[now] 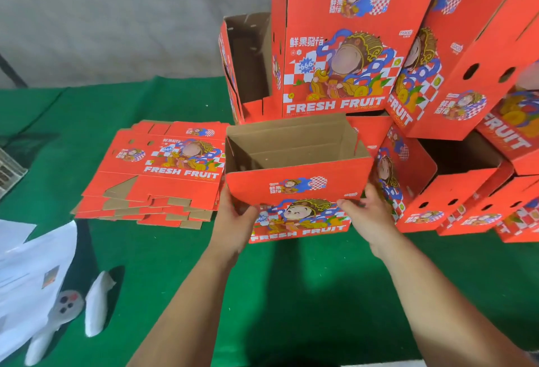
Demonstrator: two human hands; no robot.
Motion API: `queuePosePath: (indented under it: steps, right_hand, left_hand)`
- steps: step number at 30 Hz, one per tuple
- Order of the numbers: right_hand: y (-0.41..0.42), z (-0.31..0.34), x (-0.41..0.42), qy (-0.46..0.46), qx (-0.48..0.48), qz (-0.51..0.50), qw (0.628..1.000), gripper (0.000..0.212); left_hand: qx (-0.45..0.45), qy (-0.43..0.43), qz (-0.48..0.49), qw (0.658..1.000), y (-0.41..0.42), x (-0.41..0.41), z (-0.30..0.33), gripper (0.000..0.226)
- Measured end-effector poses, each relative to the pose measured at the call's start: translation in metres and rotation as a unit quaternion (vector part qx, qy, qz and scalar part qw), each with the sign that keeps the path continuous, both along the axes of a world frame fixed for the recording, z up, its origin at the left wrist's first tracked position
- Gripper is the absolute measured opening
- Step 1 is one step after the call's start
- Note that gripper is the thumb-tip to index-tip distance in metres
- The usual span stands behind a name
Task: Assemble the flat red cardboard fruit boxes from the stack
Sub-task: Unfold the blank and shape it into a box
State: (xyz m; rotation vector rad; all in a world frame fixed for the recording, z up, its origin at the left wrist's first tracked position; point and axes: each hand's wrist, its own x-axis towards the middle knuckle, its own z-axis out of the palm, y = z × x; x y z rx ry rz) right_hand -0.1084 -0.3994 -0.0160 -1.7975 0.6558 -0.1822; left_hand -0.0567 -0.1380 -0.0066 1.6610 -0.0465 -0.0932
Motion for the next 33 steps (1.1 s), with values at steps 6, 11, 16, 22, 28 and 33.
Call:
queuePosePath:
  steps: [6, 11, 16, 22, 28, 33]
  right_hand:
    - [-0.001, -0.006, 0.029, 0.003, 0.004, -0.040, 0.999, 0.055]
    - [-0.004, -0.011, 0.059, -0.022, 0.000, -0.068, 0.997, 0.060]
    - [-0.004, -0.015, 0.098, 0.013, -0.012, -0.078, 0.997, 0.074]
    - [-0.013, -0.013, 0.141, 0.073, 0.064, -0.128, 0.987, 0.094]
    - [0.005, -0.012, 0.147, 0.127, 0.120, -0.205, 0.963, 0.112]
    - [0.052, -0.019, 0.128, 0.114, 0.244, -0.261, 0.927, 0.089]
  left_hand:
    - [-0.006, 0.050, 0.000, 0.999, -0.015, 0.035, -0.001, 0.035]
    - [-0.023, 0.044, -0.016, 0.999, -0.027, 0.061, -0.003, 0.053]
    - [0.001, 0.036, -0.001, 0.999, -0.036, 0.107, -0.003, 0.041]
    - [0.074, 0.027, -0.034, 0.996, -0.043, 0.146, 0.004, 0.042]
    - [0.127, 0.053, -0.054, 0.989, -0.051, 0.162, 0.006, 0.058]
    - [0.077, 0.129, 0.051, 0.987, -0.048, 0.128, -0.012, 0.079]
